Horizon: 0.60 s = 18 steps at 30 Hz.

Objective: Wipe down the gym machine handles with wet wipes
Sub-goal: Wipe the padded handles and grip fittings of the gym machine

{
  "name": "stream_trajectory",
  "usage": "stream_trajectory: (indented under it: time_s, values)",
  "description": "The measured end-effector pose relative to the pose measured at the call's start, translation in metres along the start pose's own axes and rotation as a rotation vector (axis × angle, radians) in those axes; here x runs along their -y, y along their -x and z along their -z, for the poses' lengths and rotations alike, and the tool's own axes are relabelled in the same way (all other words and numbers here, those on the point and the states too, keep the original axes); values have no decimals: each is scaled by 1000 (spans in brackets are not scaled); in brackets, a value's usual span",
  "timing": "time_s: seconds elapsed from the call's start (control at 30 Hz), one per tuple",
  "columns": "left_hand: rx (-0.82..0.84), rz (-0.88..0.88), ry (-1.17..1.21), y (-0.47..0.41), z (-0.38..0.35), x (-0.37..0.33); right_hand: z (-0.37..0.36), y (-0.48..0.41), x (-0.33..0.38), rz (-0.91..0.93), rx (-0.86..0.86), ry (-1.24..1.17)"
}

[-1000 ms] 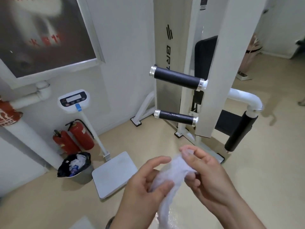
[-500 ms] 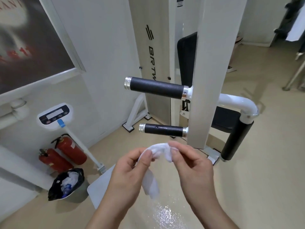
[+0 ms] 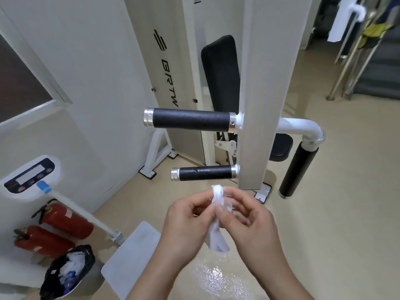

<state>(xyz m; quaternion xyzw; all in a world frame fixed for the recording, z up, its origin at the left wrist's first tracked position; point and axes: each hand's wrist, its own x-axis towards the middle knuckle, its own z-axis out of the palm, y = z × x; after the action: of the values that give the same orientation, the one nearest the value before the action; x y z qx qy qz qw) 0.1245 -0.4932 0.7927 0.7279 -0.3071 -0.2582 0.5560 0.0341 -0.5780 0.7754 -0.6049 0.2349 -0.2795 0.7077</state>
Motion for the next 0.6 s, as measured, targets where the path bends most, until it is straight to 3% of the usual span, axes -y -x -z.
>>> stream_trajectory:
  time_s: [0.17, 0.27, 0.37, 0.47, 0.6]
  values:
    - [-79, -358, -698, -27, 6, 11, 2, -13, 0, 56, -15, 131]
    - [-119, -503, -923, -57, -2, 13, 4, -17, -10, 142, -270, 359]
    - [-194, -503, -1167, -76, -9, 20, 10, -23, -18, 238, -506, 449]
    - [-246, -598, -1247, -78, -12, 28, 11, -29, -17, 263, -536, 400]
    - [-148, -762, -1099, -93, -3, 28, 13, -36, -10, 256, -509, 377]
